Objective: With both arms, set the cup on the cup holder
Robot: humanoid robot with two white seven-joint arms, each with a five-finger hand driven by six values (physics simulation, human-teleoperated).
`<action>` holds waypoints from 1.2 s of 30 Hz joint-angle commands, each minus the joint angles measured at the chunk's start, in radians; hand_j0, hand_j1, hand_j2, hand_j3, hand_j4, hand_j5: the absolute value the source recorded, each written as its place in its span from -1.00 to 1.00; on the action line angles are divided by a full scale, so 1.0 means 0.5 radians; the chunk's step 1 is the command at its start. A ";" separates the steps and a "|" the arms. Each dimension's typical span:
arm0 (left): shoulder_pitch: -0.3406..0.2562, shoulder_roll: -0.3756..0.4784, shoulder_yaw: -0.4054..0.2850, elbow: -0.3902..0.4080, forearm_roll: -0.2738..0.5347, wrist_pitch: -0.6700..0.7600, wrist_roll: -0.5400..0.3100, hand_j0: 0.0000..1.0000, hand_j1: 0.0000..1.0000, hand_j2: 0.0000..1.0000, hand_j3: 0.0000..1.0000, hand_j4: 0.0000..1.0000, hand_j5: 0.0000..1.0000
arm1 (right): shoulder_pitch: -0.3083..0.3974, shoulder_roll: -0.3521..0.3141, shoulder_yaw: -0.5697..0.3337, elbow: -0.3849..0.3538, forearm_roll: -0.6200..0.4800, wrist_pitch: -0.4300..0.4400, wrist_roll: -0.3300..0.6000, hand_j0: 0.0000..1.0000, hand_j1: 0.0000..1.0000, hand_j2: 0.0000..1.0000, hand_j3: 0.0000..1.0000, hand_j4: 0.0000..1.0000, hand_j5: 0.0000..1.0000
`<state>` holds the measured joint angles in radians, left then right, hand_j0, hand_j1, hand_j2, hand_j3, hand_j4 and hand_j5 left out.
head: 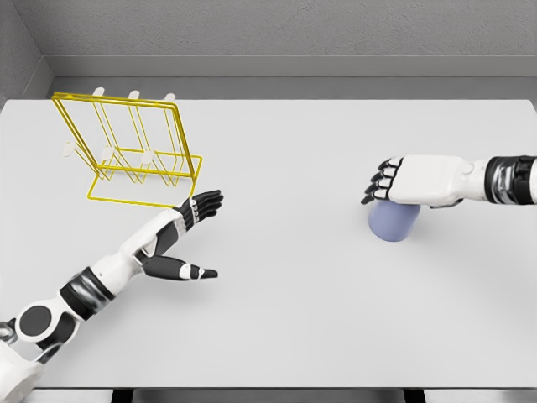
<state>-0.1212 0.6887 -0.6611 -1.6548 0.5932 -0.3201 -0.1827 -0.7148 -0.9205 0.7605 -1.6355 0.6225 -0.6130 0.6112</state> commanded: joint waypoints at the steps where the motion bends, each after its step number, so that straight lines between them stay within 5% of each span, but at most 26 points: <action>1: 0.000 -0.024 0.000 0.011 0.102 0.079 -0.003 1.00 1.00 1.00 1.00 1.00 1.00 | 0.000 -0.003 0.025 -0.003 -0.002 0.004 -0.001 0.74 0.74 0.74 0.74 0.74 0.74; 15: -0.003 -0.083 0.003 0.018 0.167 0.128 -0.003 1.00 1.00 1.00 1.00 1.00 1.00 | 0.000 -0.003 0.038 -0.003 0.013 0.004 -0.001 0.03 0.03 0.03 0.03 0.03 0.03; 23: 0.000 -0.110 0.006 0.024 0.176 0.195 -0.003 1.00 1.00 1.00 1.00 1.00 1.00 | 0.000 -0.003 0.031 -0.003 0.001 0.004 -0.001 -0.03 -0.03 -0.03 -0.03 -0.03 -0.03; 36: 0.000 -0.113 0.003 0.048 0.173 0.195 -0.003 1.00 1.00 1.00 1.00 1.00 1.00 | -0.043 -0.015 0.004 -0.245 -0.015 0.004 -0.001 -0.09 -0.09 -0.09 -0.09 -0.09 -0.09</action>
<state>-0.1212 0.6315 -0.6591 -1.6335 0.6769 -0.2224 -0.1840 -0.7363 -0.9284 0.7641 -1.7262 0.6197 -0.6133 0.6118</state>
